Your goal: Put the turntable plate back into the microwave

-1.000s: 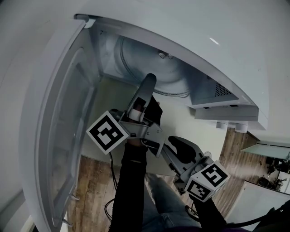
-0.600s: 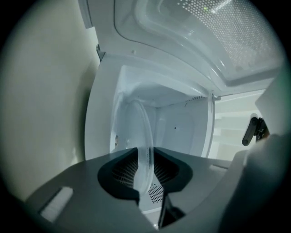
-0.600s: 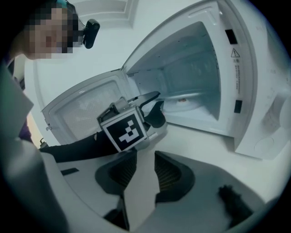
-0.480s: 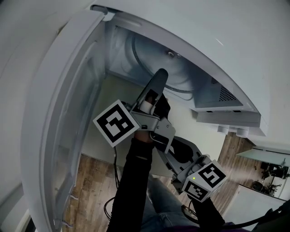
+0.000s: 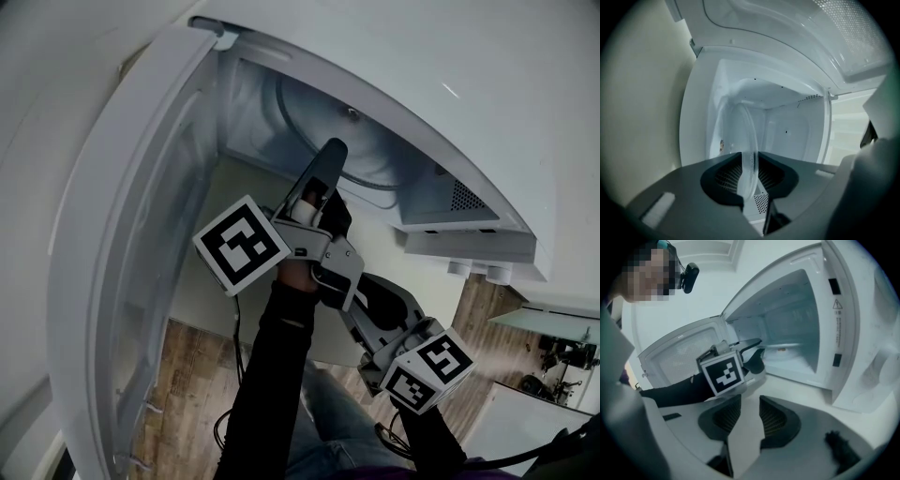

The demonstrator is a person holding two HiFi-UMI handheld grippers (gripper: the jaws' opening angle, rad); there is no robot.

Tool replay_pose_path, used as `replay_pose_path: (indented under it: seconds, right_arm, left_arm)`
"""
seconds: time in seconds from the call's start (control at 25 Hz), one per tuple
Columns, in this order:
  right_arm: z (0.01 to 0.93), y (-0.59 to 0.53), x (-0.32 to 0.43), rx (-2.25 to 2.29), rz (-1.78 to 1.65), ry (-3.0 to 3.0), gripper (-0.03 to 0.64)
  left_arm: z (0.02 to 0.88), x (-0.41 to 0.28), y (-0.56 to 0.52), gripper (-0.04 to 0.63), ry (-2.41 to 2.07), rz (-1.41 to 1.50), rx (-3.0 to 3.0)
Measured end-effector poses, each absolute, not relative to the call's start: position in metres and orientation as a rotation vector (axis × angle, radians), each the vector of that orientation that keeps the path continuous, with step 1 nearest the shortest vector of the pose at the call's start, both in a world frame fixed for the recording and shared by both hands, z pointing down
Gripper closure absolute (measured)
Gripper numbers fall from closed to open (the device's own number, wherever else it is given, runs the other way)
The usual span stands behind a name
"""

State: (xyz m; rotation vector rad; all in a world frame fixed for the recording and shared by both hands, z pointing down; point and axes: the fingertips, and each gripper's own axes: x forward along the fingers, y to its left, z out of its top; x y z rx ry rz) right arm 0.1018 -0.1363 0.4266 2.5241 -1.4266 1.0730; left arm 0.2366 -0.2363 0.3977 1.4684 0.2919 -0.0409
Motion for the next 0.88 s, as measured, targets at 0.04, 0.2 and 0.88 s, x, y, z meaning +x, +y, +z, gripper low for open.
replay_pose_path:
  seconds: [0.04, 0.2, 0.88]
  right_arm:
    - [0.422, -0.134, 0.109, 2.557, 1.043, -1.395, 0.486]
    - [0.399, -0.131, 0.14, 2.69, 0.911, -1.293, 0.486]
    - [0.389, -0.176, 0.203, 3.097, 1.099, -1.406, 0.486]
  left_arm:
    - [0.398, 0.237, -0.236, 0.503, 0.292, -0.036, 1.47]
    - [0.399, 0.237, -0.235, 0.503, 0.29, -0.023, 1.463]
    - [0.399, 0.237, -0.235, 0.506, 0.281, -0.012, 1.475]
